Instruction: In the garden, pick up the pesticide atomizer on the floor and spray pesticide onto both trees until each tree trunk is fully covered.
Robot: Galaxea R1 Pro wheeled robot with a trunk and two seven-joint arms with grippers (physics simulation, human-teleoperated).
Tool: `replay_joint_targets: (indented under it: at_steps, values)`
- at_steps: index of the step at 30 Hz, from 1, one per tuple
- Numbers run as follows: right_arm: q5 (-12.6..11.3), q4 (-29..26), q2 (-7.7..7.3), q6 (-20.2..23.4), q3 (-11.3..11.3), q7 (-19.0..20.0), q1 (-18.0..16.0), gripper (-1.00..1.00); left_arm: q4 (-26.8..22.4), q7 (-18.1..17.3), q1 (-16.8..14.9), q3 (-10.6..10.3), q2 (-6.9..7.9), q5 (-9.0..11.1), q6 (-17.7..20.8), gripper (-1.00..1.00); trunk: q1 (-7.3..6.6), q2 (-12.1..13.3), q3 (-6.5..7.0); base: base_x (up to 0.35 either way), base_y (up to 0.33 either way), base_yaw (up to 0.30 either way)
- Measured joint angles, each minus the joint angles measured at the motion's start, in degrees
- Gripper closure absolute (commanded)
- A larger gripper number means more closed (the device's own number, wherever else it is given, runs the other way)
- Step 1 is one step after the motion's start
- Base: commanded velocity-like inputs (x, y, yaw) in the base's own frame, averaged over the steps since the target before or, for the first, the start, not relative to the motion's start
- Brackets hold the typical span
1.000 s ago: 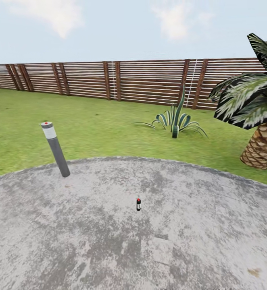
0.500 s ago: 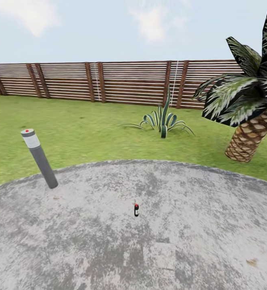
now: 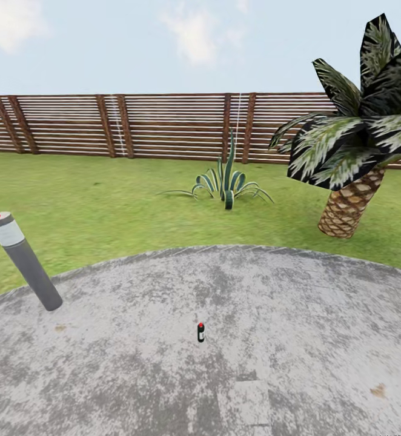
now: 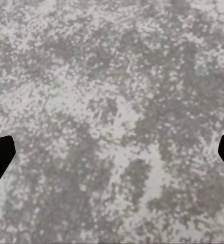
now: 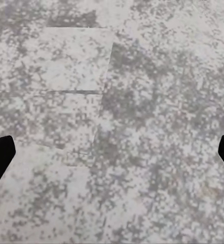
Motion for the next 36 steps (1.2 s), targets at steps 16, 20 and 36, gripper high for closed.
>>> replay_joint_targets:
  at_steps: [16, 20, 36]
  values:
    - [0.0, 0.0, 0.0, 0.0, -0.02, 0.0, 0.0, -1.0, 0.0, 0.0, 0.0, 0.02, -0.03, 0.0, 0.0, -1.0, 0.0, 0.0, 0.38, 0.088, 0.298, -0.256]
    - [0.02, 0.0, 0.0, 0.0, -0.02, 0.0, 0.0, -1.0, 0.0, 0.0, 0.0, 0.0, -0.01, 0.0, 0.0, -1.0, 0.0, 0.0, 0.48, 0.001, 0.305, -0.256]
    - [0.0, 0.0, 0.0, 0.0, 0.0, 0.0, 0.0, -1.0, 0.0, -0.04, 0.0, -0.05, -0.01, 0.0, 0.0, -1.0, 0.0, 0.0, 0.86, 0.121, 0.287, -0.256]
